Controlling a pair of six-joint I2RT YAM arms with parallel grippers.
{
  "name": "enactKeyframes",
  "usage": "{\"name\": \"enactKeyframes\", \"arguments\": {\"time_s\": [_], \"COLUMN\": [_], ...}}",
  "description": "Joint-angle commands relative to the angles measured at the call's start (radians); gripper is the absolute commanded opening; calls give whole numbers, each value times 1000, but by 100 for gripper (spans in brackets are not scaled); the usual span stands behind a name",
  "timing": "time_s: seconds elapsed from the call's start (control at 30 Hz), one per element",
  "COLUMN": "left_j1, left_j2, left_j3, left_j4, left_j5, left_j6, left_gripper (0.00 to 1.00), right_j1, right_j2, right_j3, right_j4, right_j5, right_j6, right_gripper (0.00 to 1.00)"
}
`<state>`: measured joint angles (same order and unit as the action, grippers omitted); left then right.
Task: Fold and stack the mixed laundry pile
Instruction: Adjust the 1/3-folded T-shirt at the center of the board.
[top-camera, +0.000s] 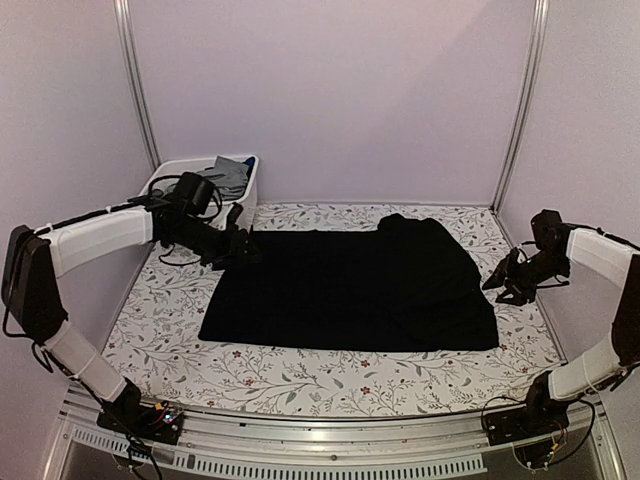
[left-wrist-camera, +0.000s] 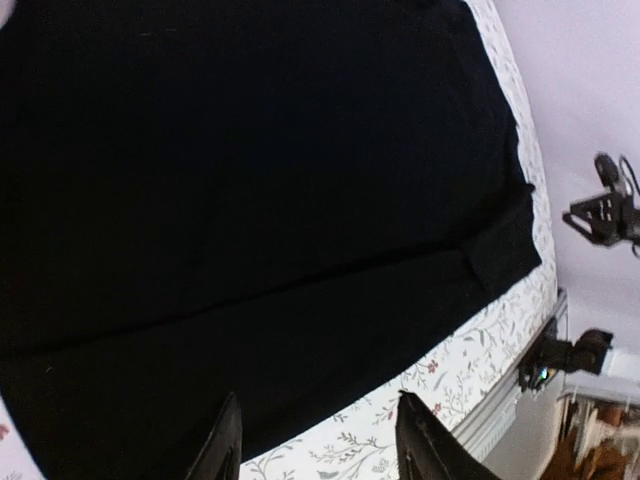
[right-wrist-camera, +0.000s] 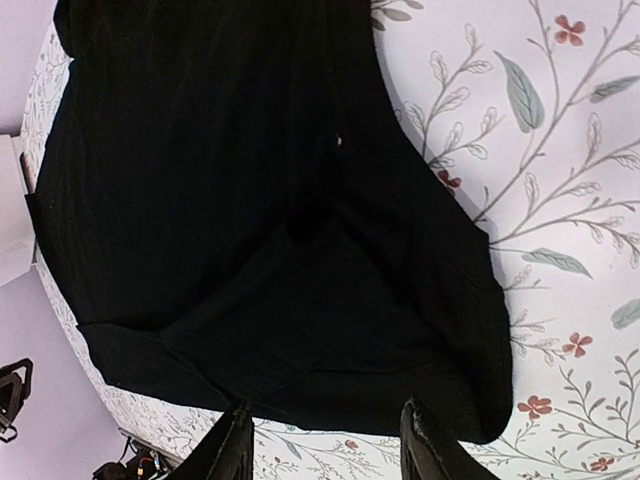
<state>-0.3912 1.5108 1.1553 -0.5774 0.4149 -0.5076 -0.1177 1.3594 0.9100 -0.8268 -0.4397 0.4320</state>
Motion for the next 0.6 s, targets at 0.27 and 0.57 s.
{"name": "enactKeyframes", "arguments": {"time_s": [0.27, 0.57], "left_j1": [-438, -561], "left_j2": [559, 701], "left_j3": [503, 561], "left_j4": [181, 297], "left_j5": [128, 42], "left_j6": [266, 371], "left_gripper": [39, 37], "right_j1": [7, 7], "right_j2": [218, 297], "right_j3": [2, -16], "right_j4": [167, 212], "right_j5": [-126, -65], "right_j6": [-41, -76], "right_gripper": [38, 34]}}
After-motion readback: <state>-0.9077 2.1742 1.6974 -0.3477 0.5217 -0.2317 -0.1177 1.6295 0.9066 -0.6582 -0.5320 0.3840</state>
